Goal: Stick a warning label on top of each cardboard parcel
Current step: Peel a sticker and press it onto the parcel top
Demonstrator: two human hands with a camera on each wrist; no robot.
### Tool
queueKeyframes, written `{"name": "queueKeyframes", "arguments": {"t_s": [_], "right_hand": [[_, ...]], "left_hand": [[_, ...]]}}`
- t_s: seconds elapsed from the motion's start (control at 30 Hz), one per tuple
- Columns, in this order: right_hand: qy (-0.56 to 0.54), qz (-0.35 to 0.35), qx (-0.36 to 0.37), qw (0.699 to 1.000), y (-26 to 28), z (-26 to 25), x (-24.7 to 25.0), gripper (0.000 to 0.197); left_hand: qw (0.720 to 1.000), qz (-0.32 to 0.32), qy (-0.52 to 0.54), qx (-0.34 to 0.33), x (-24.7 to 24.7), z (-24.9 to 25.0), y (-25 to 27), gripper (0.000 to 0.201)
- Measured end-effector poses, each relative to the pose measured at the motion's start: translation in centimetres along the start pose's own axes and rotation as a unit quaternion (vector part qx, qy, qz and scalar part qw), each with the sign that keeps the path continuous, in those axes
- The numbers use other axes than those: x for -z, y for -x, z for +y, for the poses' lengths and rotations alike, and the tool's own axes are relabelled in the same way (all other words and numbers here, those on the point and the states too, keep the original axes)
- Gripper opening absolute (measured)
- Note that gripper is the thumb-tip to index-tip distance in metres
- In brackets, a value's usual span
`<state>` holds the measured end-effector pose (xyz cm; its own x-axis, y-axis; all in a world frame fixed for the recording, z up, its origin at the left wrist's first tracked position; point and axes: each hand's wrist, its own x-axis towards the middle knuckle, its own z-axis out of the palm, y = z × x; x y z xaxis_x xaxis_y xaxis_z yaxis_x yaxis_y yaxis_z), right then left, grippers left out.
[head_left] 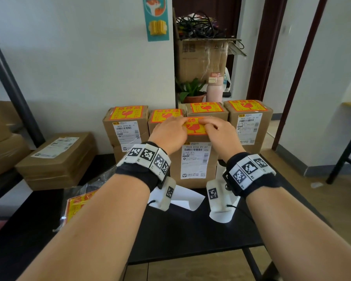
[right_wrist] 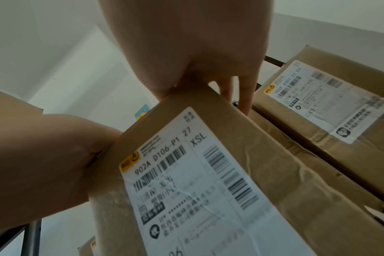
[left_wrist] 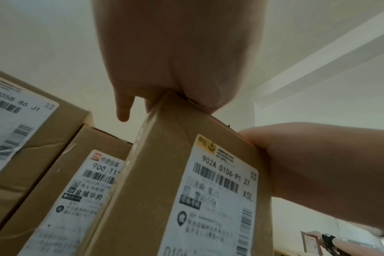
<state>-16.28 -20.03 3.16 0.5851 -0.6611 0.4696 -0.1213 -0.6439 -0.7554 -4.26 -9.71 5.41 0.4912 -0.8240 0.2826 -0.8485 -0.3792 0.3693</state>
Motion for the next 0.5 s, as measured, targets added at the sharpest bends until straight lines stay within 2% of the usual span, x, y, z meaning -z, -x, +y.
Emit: {"name": "queueKeyframes", "arguments": {"t_s": [0.17,0.37,0.5], "right_hand": [[-0.003,-0.016,-0.024,1.000,-0.29,0.71,-0.31,0.040],[0.009,-0.026,-0.010,1.000,-0.47,0.80,-0.11,0.040],[0.010,-0.017,-0.027,0.999,-0.29,0.77,-0.40,0.040]], "left_hand": [[1.000,-0.007,-0.025,-0.003,0.06,-0.62,-0.23,0.047],[0.996,-0.025,-0.080,0.012,0.20,-0.38,-0.20,0.050],[0.992,-0.041,-0.113,0.037,-0.04,-0.16,-0.17,0.063]]}}
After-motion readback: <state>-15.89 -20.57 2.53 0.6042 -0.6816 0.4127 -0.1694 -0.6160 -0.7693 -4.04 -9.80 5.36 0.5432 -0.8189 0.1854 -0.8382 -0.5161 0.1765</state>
